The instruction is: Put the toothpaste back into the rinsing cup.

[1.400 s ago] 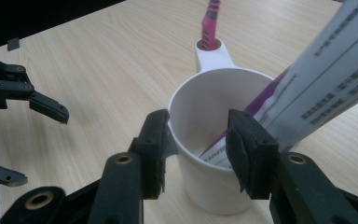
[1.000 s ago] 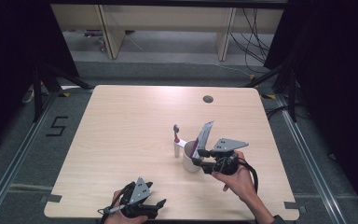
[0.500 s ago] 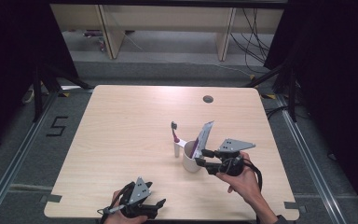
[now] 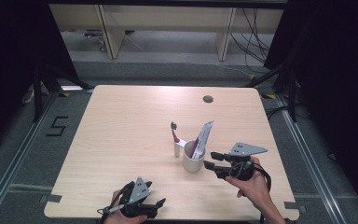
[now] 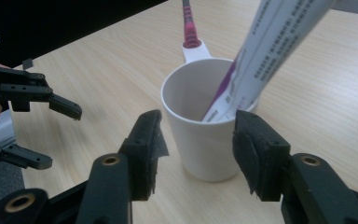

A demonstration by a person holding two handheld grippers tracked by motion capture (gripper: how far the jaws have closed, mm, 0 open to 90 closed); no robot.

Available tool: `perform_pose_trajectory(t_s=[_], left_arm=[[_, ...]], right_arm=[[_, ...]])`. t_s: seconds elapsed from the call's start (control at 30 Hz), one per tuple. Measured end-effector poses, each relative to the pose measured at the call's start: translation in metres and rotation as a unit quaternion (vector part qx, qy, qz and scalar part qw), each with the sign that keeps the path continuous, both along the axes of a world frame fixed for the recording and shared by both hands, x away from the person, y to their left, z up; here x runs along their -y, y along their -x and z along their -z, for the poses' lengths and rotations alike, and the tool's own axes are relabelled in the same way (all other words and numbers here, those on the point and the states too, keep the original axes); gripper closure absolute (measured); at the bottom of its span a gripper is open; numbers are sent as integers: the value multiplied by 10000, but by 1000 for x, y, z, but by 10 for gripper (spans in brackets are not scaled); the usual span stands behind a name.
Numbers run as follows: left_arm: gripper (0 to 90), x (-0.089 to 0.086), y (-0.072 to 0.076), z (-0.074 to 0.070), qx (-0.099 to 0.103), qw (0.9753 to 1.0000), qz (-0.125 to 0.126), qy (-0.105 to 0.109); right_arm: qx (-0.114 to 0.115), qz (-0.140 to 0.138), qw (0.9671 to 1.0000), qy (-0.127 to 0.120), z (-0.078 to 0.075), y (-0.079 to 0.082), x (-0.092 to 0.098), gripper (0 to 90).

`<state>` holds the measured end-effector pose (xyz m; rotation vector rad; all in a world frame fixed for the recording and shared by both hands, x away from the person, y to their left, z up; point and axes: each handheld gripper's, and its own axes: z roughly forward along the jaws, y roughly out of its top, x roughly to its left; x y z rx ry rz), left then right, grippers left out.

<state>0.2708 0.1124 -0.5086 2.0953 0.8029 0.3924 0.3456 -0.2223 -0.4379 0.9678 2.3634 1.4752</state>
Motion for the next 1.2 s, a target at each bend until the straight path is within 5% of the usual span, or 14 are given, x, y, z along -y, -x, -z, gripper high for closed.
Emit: perform_pose_trajectory(t_s=[0.1,0.17,0.4,0.5,0.53,0.57,0.6,0.9,0.97,1.0,1.2], left_arm=[[257,0,0,0,5,10000,0,1],[257,0,0,0,5,10000,-1,-4],[256,-1,2,1,28,10000,-28,69],[256,-3,4,1,25,9999,-42,90],[256,-4,4,0,13,10000,-42,42],[256,-5,4,0,23,10000,-72,50],[256,-5,4,0,25,10000,-73,51],[256,-5,4,-1,27,10000,-51,48],[256,-4,4,0,35,9999,-71,102],[256,-6,4,-1,57,10000,-34,-40],[256,-4,4,0,39,9999,-63,86]], right_arm=[[89,91,9999,63,3,0,6,479],[-94,160,9998,60,4,3,11,457],[-99,270,9996,63,10,4,26,405],[-274,423,9987,-71,13,8,31,392],[-109,391,9992,27,13,6,34,389],[-261,461,9986,-53,14,8,35,384],[-127,427,9990,38,15,7,39,382],[-426,701,9966,-60,22,16,59,345],[-273,712,9971,52,25,16,66,342],[-328,744,9967,30,26,17,67,340],[-419,825,9956,145,30,24,78,323]])
